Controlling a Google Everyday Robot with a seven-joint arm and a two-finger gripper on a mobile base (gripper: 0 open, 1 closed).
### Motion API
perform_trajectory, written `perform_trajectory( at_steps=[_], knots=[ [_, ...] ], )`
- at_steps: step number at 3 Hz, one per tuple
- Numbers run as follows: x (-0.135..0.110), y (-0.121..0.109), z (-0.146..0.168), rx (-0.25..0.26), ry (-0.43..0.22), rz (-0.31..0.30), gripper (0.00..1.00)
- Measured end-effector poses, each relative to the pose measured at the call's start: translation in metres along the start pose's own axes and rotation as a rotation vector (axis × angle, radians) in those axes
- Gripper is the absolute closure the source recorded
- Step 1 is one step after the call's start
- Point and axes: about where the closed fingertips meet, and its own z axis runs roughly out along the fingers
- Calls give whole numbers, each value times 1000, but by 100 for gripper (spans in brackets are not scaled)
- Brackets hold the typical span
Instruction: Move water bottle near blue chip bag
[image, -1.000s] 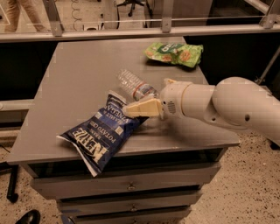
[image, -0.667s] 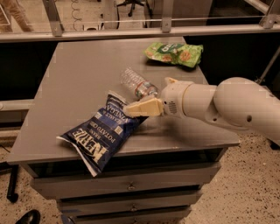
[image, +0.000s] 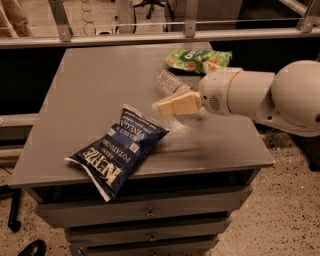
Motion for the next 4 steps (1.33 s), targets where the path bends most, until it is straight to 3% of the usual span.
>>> perform_trajectory(
  at_steps=[1,4],
  knots=[
    [0,-1,-1,2,1,-1,0],
    [28,-55,-28,105,43,-67,0]
  ],
)
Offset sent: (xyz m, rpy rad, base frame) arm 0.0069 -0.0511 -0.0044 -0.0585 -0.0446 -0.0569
